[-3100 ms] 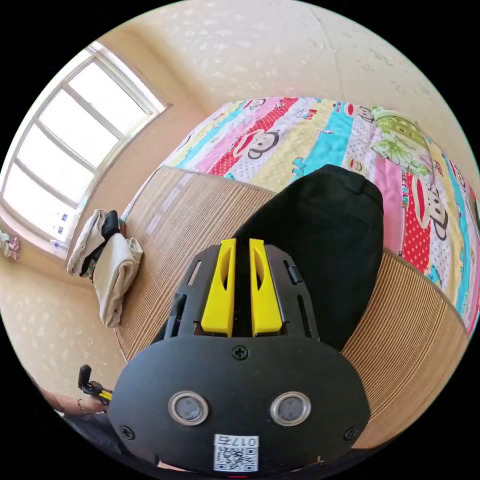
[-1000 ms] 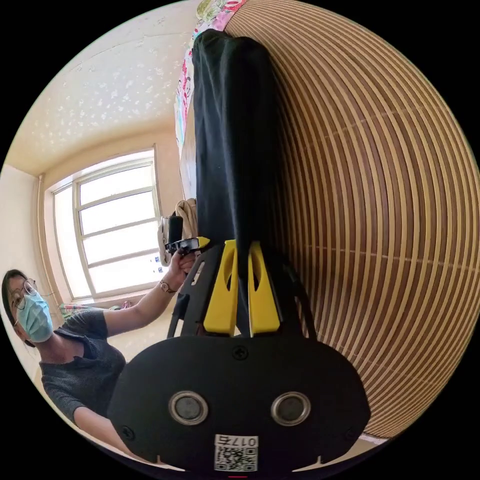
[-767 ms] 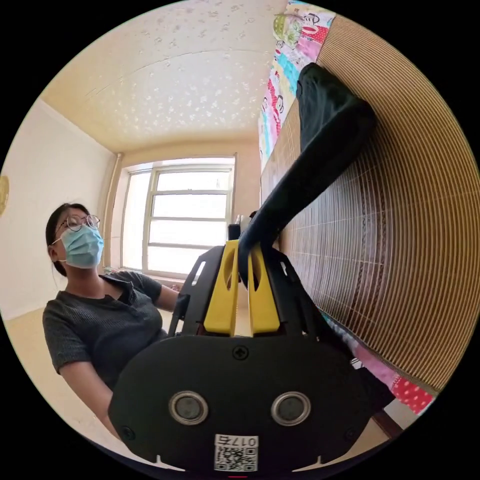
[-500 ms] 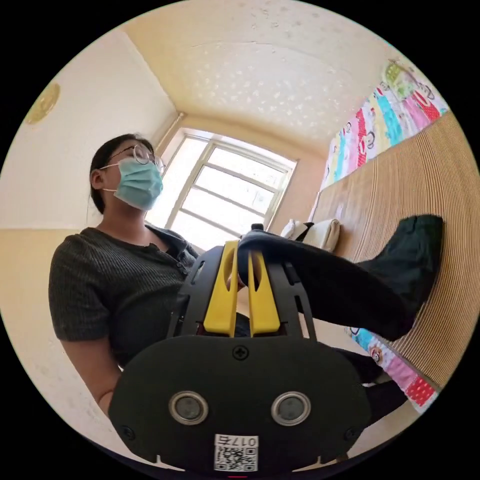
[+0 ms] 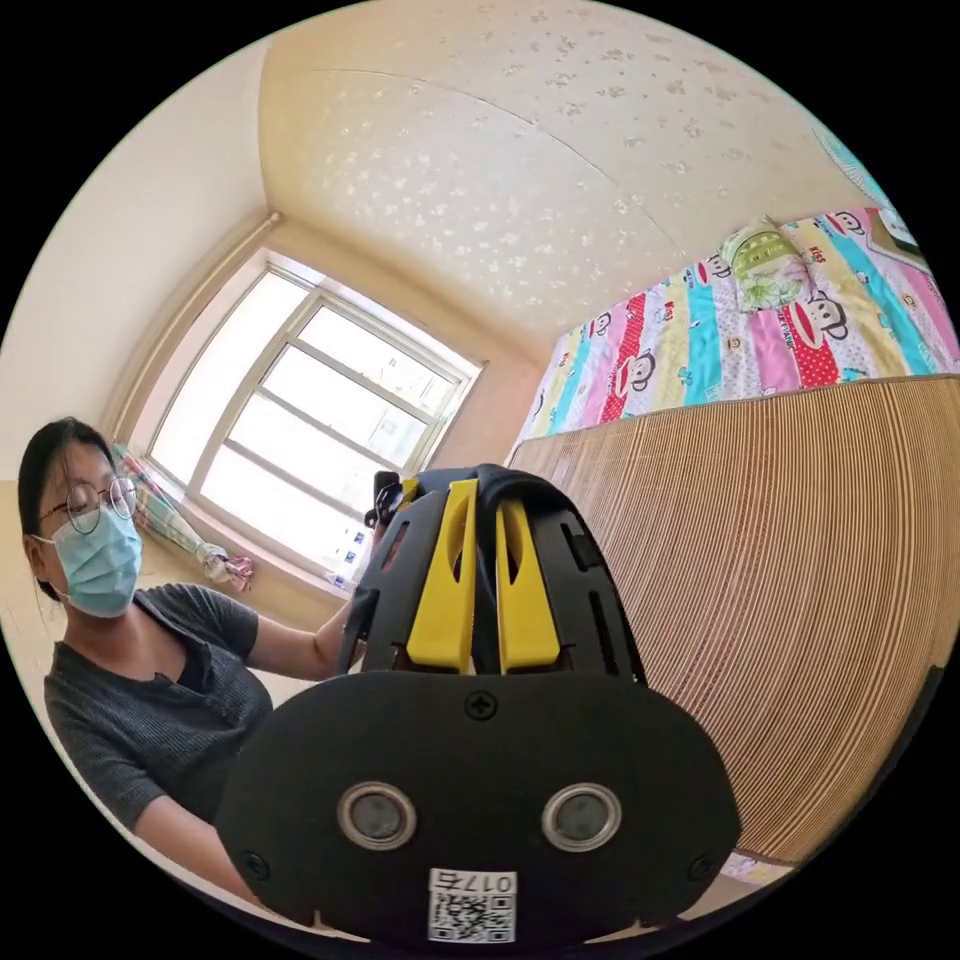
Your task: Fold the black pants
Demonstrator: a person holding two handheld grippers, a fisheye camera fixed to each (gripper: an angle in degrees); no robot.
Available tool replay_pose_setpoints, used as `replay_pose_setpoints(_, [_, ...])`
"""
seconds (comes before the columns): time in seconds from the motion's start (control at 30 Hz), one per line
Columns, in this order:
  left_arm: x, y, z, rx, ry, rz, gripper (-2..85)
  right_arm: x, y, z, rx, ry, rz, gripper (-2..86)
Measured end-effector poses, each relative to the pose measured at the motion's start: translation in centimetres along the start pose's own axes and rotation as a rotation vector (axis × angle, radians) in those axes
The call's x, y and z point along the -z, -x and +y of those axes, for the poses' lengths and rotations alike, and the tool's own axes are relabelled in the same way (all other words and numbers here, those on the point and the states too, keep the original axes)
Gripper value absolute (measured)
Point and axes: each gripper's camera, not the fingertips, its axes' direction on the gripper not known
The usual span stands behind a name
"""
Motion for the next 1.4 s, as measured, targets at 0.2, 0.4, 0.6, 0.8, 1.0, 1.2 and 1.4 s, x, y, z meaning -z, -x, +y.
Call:
replay_pose_setpoints(0.2, [-3.1, 6.6, 6.3, 0.056, 0.335, -0.335, 4.6, -6.4, -6.2, 11.2, -0.166, 0.268, 0.153, 1.4])
replay_pose_setpoints(0.4, [-5.0, 13.8, 24.0, 0.457, 0.624, -0.319, 8.6, -7.0, -13.3, 31.6, -0.709, 0.493, 0.201, 6.5])
replay_pose_setpoints(0.6, [-4.2, 17.6, 25.0, 0.566, 0.563, -0.39, 12.9, -2.6, -18.3, 32.7, -0.823, 0.219, 0.162, 11.1])
replay_pose_setpoints(0.8, [-6.3, 24.8, 18.0, 0.522, 0.403, -0.355, 16.3, -7.6, -24.5, 25.3, -0.669, 0.218, 0.077, 16.6])
replay_pose_setpoints(1.0, [-10.7, 25.4, 17.7, 0.451, 0.45, -0.381, 13.5, -12.5, -24.6, 26.0, -0.614, 0.22, -0.01, 16.2])
replay_pose_setpoints(1.2, [-8.4, 22.1, 20.8, 0.601, 0.385, -0.35, 7.0, -12.4, -20.8, 29.3, -0.751, 0.115, -0.191, 8.2])
replay_pose_setpoints(1.4, [0.2, 14.4, 20.5, 0.612, 0.212, -0.334, 6.2, -16.1, -14.4, 29.1, -0.848, 0.154, -0.344, 5.9])
